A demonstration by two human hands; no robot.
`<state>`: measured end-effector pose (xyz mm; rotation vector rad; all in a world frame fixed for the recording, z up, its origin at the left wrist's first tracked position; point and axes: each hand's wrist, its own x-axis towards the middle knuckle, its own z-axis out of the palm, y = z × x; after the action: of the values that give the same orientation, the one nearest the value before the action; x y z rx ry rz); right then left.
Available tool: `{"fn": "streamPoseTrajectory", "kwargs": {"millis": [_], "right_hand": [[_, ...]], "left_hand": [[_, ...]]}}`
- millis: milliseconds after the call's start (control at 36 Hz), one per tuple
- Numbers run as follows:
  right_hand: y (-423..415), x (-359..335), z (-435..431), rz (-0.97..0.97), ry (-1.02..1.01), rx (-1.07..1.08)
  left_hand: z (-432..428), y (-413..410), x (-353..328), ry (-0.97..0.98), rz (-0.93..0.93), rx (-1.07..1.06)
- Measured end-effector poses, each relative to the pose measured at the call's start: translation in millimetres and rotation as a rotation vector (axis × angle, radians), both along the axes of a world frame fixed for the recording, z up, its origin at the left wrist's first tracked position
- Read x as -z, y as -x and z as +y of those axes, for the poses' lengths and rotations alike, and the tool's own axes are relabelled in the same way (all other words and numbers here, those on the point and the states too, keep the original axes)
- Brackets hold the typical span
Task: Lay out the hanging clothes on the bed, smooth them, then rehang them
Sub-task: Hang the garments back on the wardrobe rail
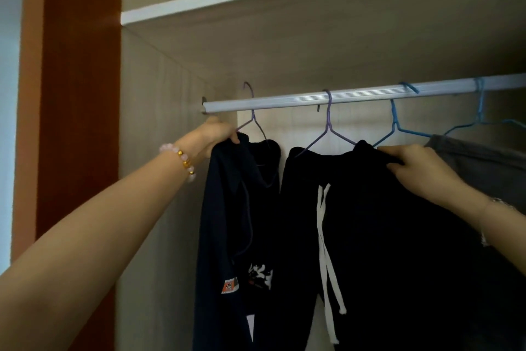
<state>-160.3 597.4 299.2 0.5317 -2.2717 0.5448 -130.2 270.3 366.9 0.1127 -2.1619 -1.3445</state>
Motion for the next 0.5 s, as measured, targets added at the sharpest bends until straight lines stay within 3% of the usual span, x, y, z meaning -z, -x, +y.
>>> {"fn": "streamPoseTrajectory", "kwargs": {"millis": [139, 361, 500], "right_hand": [[-8.7, -5.0, -4.3, -0.096, 0.039, -0.066], [-25.0, -11.1, -13.1, -0.444, 0.25, -0.307], [-32.6, -4.6, -23.4, -0.509, 0.366, -0.444]], "left_hand": [[-7.8, -7.9, 19.5, 0.086, -0.123, -0.052], [-18.6, -28.4, 19.0, -0.05, -0.109, -0.004], [-15.8, -33.8, 33.7, -0.047, -0.053, 0.016]]}}
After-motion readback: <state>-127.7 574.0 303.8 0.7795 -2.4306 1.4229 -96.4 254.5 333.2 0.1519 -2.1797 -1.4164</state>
